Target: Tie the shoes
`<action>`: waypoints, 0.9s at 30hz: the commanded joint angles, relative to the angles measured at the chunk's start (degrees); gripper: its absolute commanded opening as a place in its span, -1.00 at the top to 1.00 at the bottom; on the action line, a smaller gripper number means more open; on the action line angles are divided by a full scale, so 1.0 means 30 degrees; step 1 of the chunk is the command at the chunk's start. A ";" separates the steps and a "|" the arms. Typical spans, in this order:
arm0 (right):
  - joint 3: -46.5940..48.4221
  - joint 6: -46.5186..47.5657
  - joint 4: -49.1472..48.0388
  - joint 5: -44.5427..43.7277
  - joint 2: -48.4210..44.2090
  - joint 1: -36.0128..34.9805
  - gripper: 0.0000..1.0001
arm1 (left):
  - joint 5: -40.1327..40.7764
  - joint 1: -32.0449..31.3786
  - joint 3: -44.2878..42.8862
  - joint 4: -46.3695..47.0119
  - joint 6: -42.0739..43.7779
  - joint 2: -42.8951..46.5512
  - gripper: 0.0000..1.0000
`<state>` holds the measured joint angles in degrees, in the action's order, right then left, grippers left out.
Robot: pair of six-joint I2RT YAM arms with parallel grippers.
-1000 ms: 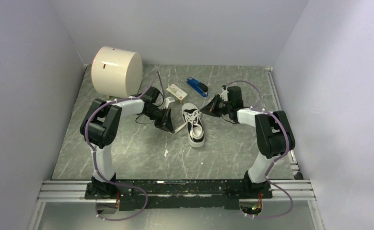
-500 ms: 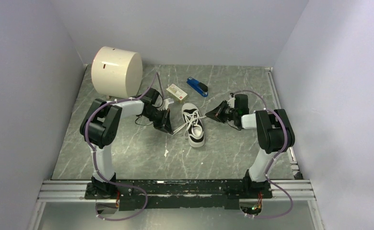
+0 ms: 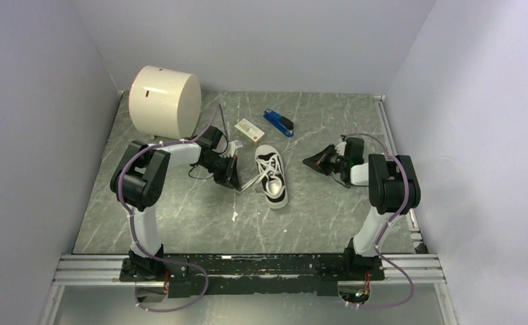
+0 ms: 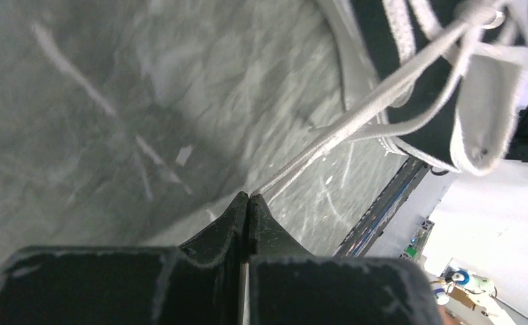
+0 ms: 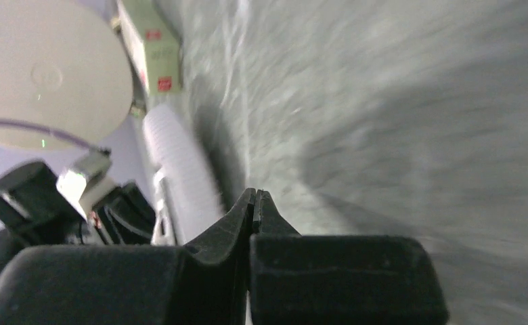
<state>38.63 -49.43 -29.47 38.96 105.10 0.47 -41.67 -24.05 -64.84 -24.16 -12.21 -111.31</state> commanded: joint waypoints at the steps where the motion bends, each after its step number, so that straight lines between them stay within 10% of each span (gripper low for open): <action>1: 0.0138 0.1217 -0.0228 -0.1481 0.0181 0.1599 1.00 | 0.1111 0.0327 0.0848 -0.1577 0.0616 0.0514 0.91; 8: 0.2410 0.3607 0.2417 0.1223 0.0657 0.1383 1.00 | -0.0040 0.0342 0.0360 -0.1206 0.0669 0.0558 0.91; 11: 0.4573 0.7585 0.7291 0.0560 -0.0604 -0.0429 0.41 | -0.1394 0.0315 0.0080 -0.0574 0.0273 0.0431 0.90; 19: 0.5790 1.0578 1.1760 -0.0519 -0.3468 -0.4630 -0.36 | -0.2711 0.0130 -0.0623 0.0023 -0.0227 0.0444 0.90; 27: 0.6513 1.3092 1.4355 -0.2570 -0.4144 -0.6752 -0.38 | -0.2791 -0.0315 -0.0994 -0.0202 -0.0077 0.0307 0.90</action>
<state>57.01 -16.10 7.16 35.16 93.93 -17.89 -48.07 -24.21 -65.98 -24.69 -12.75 -110.89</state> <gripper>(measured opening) 0.696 0.055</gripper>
